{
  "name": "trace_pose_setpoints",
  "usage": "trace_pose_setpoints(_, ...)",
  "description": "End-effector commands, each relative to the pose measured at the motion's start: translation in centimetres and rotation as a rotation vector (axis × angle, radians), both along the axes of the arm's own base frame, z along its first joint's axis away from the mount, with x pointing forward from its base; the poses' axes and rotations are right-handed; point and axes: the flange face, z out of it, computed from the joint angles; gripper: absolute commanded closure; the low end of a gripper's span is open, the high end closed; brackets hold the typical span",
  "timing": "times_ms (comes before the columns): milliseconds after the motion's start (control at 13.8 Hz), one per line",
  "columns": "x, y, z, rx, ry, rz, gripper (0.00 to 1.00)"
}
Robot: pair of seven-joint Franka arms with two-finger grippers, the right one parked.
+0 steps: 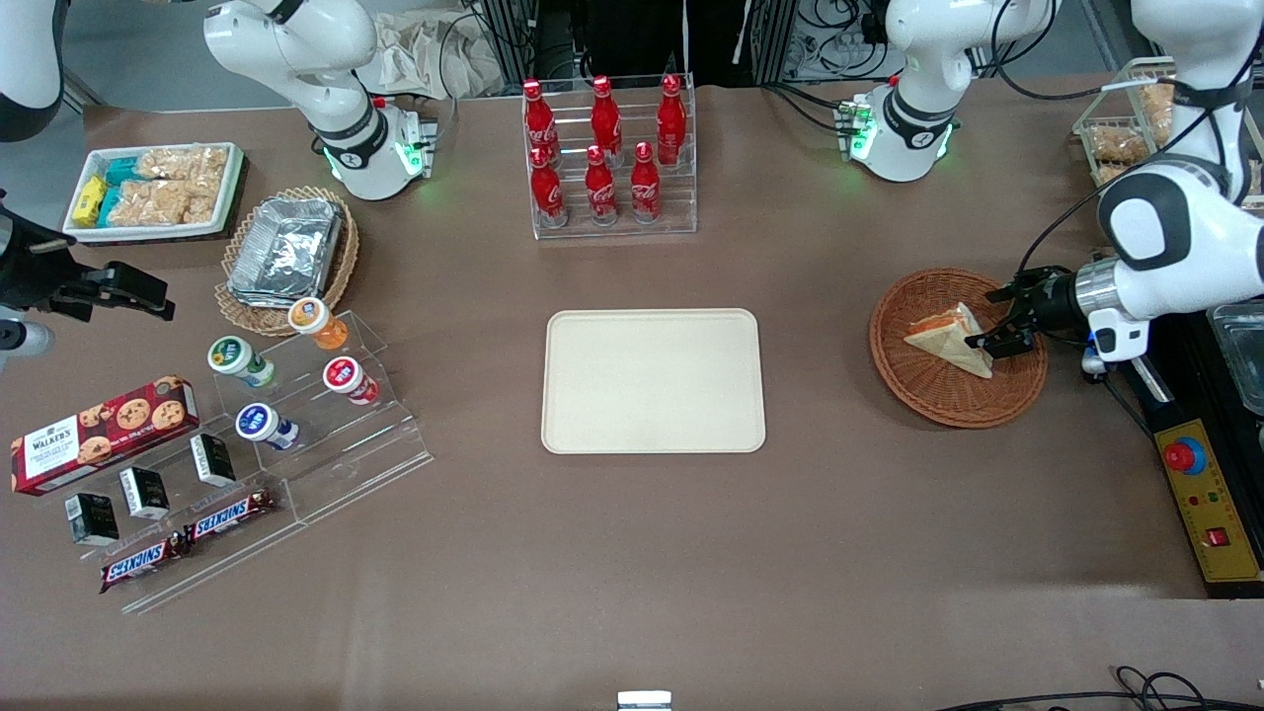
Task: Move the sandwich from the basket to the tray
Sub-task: 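Lower the open left gripper around the wrapped sandwich and close it, then lift the sandwich out of the basket with the left gripper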
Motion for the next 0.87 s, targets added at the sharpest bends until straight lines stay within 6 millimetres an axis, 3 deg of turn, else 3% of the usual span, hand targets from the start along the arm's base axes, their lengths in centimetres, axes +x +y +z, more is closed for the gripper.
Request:
trace_pose_setpoints(0,-0.4,-0.2,-3.0,-0.012,0.037,0.045,0.00)
trace_pose_setpoints(795,-0.4,-0.5,-7.3,-0.005,0.061,0.086,0.02)
